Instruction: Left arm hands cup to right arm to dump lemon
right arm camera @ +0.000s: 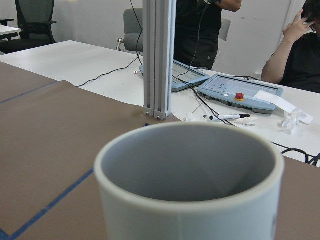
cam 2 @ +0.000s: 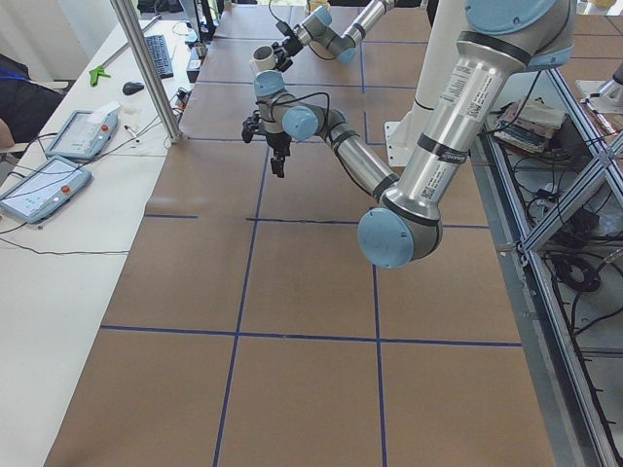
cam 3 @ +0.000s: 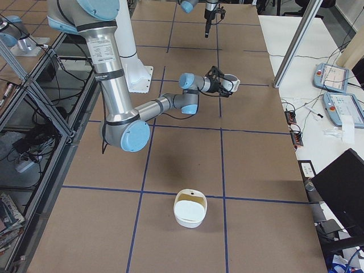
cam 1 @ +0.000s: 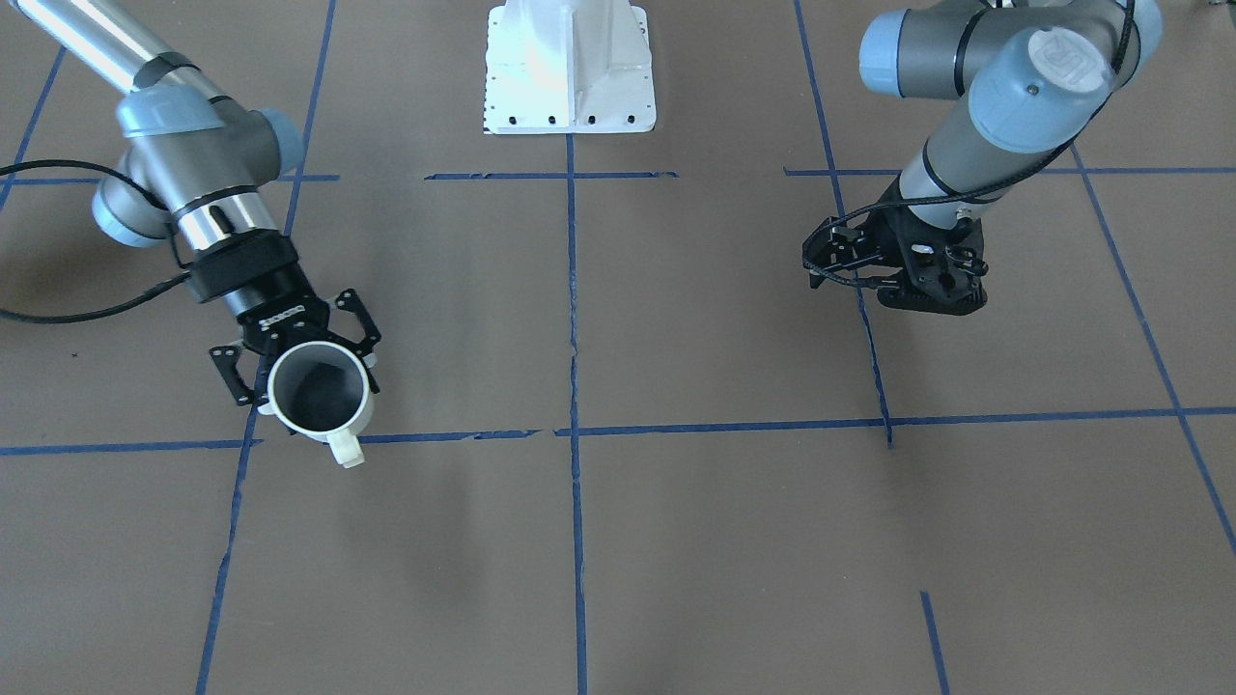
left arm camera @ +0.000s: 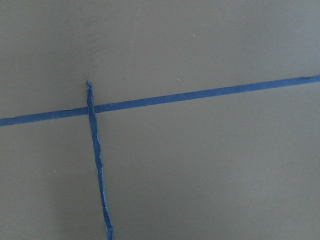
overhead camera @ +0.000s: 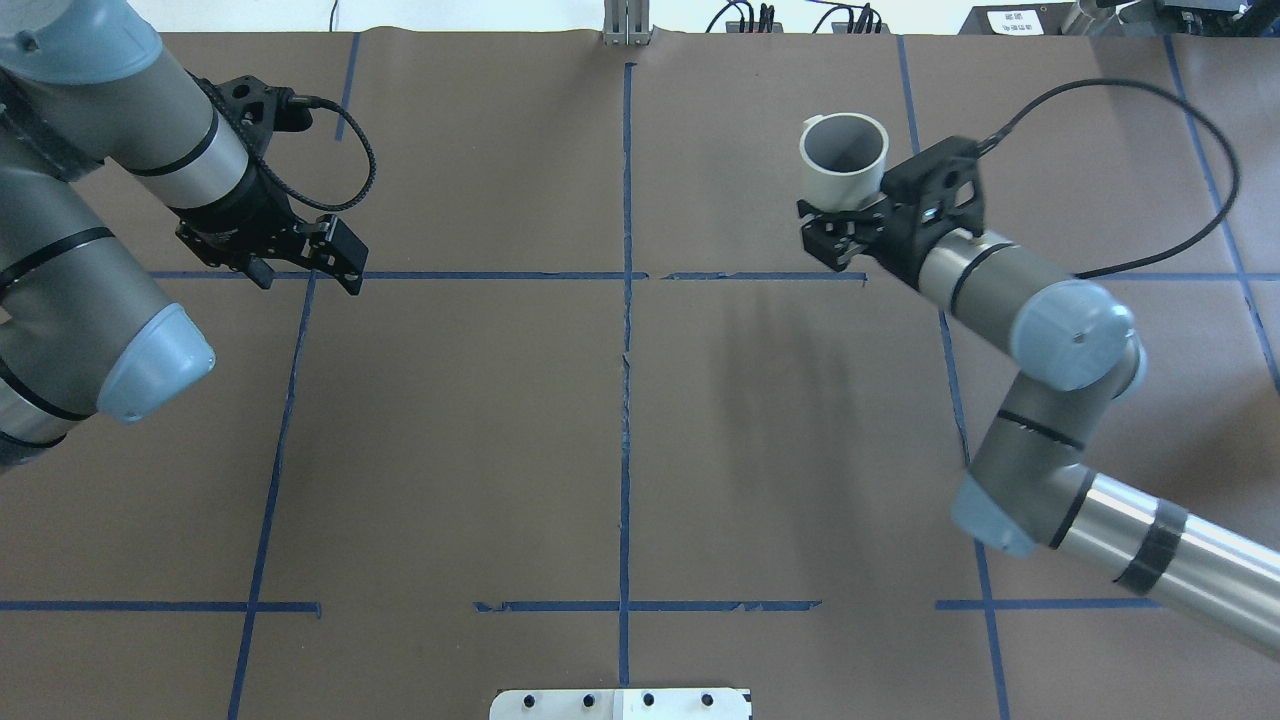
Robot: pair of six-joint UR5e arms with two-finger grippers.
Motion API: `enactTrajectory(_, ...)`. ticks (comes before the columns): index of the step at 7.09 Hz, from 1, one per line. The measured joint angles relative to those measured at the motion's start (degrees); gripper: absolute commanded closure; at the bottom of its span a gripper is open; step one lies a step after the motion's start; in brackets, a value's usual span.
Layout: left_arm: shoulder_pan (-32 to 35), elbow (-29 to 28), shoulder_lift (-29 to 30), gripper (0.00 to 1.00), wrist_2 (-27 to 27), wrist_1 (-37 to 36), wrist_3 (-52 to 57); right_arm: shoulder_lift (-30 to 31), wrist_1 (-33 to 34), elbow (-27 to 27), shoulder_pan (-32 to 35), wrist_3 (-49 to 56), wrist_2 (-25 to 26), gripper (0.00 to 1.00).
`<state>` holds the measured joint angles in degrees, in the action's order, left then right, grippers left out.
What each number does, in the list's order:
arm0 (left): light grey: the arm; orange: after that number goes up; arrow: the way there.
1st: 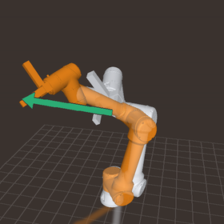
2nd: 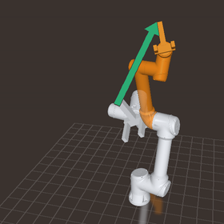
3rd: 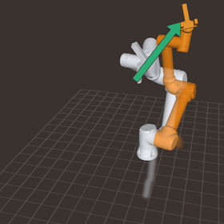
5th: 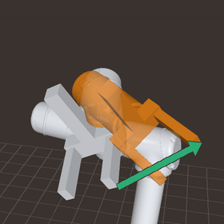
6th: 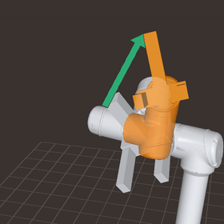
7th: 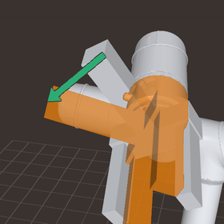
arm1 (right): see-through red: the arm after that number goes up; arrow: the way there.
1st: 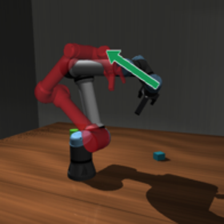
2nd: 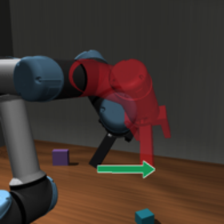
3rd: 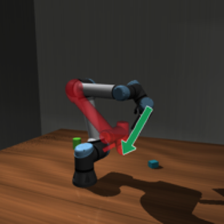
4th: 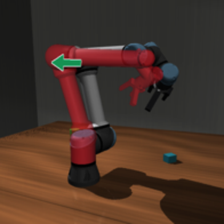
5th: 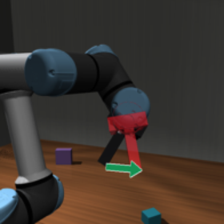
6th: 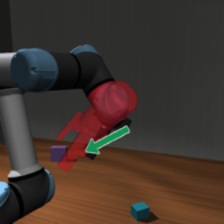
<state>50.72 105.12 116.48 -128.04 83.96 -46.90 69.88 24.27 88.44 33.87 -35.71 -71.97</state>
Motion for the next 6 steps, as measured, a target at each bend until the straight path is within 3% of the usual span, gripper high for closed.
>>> enactTrajectory(2, -1.5, -1.9, 5.1, 0.00, 0.0, 0.6, -12.0, -9.4, 11.1, -1.9, -7.8, -0.6, 11.6, 0.79)
enactTrajectory(3, -1.9, -3.8, 8.6, 0.00, 0.0, 0.7, -17.1, -13.4, 14.5, -3.8, -9.9, -0.8, 14.8, 0.75)
enactTrajectory(5, -2.1, -6.8, 13.8, 0.00, -0.1, 0.9, -22.0, -17.7, 16.3, -7.9, -12.1, -1.2, 16.6, 0.64)
enactTrajectory(6, -2.2, -8.2, 15.9, 0.00, -0.1, 0.9, -24.0, -19.2, 16.5, -9.6, -13.0, -1.9, 17.4, 0.64)
